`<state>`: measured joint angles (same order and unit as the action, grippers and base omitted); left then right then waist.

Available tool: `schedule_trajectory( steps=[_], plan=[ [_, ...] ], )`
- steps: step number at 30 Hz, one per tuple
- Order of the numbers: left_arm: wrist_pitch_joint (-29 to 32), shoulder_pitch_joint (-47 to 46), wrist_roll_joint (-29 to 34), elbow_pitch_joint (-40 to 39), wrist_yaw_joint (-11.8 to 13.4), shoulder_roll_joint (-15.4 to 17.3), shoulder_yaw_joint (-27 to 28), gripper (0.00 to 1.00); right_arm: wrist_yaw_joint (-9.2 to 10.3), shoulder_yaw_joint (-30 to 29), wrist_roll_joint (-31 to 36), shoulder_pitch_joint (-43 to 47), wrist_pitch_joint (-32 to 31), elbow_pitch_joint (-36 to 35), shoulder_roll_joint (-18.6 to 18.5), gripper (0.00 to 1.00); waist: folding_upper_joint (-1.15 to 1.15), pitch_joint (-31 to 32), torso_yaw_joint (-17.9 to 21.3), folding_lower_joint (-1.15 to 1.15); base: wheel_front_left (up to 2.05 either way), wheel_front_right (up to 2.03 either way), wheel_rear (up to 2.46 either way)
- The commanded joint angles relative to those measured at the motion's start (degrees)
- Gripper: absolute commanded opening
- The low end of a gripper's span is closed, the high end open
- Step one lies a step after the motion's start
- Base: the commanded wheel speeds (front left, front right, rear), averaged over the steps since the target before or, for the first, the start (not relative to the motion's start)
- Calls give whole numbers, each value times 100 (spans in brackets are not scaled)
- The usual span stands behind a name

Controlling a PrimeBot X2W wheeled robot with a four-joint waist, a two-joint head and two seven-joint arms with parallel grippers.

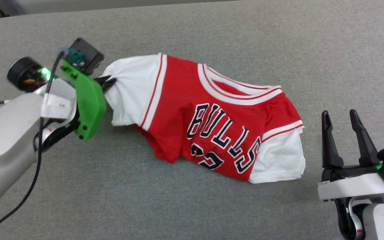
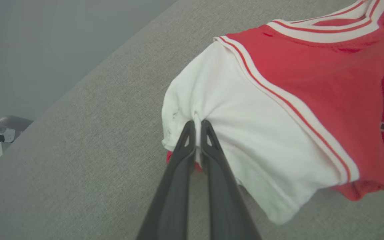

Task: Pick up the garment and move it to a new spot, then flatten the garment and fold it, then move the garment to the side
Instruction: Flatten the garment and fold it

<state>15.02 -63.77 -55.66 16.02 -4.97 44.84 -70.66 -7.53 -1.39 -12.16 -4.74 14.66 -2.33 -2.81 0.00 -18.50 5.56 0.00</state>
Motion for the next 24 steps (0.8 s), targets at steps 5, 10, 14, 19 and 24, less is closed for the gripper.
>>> schedule_trajectory(
  steps=[5,10,14,19,24],
  plan=[
    [-297,777,-415,346,269,454,82,0,4,-54,70,120,34,7,-7,100,0,87,-52,0,0,0,0],
    [-517,1415,-855,812,399,497,120,0,4,-121,96,162,34,4,-7,100,0,70,-53,0,0,0,0],
    [-688,1761,-1080,1222,379,259,116,0,4,-134,130,157,34,15,-7,100,0,98,-66,0,0,0,0],
    [-1203,1921,-1134,1631,393,-168,209,91,4,-171,220,135,34,-45,-7,100,0,297,-138,0,0,0,0],
    [-2255,2016,-929,1809,723,-489,411,100,4,-265,446,83,34,-278,-7,100,0,616,-242,0,0,0,0]
  ],
)
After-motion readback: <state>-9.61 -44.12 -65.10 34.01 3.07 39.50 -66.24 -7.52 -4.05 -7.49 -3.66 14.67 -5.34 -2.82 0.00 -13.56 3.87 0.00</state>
